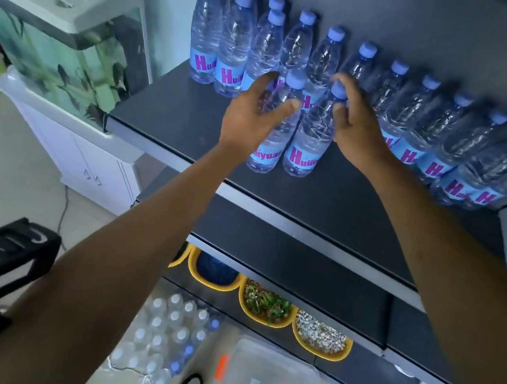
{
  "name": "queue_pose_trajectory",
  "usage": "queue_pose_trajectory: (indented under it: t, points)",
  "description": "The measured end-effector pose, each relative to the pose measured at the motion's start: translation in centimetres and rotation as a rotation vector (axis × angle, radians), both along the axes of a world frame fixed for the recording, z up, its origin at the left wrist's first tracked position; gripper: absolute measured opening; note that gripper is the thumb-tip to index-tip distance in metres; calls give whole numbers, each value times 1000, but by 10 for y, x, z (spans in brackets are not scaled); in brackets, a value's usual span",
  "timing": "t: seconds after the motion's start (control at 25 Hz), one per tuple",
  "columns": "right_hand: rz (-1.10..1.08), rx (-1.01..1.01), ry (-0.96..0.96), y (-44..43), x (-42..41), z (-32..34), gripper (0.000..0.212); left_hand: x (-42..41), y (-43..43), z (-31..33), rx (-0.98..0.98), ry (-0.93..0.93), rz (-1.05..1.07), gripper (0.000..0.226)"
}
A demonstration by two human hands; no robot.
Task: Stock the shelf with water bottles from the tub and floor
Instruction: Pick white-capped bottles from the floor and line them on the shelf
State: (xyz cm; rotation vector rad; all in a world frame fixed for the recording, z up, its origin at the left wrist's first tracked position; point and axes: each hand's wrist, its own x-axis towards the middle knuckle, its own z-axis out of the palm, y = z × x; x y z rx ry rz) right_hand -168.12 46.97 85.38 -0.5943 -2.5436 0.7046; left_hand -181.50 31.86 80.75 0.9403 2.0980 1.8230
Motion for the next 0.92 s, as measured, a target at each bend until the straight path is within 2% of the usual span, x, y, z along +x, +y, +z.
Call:
queue_pose_trajectory:
  t: [0.12, 0.2, 0.28, 0.36, 0.56, 0.72, 0.92]
  points:
    - [-37, 32, 46, 1, -8, -5, 48, -2, -11, -42, 47, -17, -100, 60]
    - [-27, 39, 79, -2, -11, -13, 51, -2, -18, -76, -86, 64, -129, 64]
    - [-18, 39, 96, -2, -14, -21, 62, -2, -17, -97, -253, 178, -88, 54]
    - [-15, 8, 95, 3, -19, -21, 68, -6, -9, -99, -293, 195, -27, 51]
    - [14, 8, 21, 17, -33, -13, 74, -24, 27, -91, -271, 72, 67, 65]
    - [-9, 32, -21, 29, -42, -11, 73, -33, 46, -90, -310, 45, 166, 77]
    - [-9, -10, 81, 42, -43, -18, 64, -39, 45, -100, -236, 55, 160, 56]
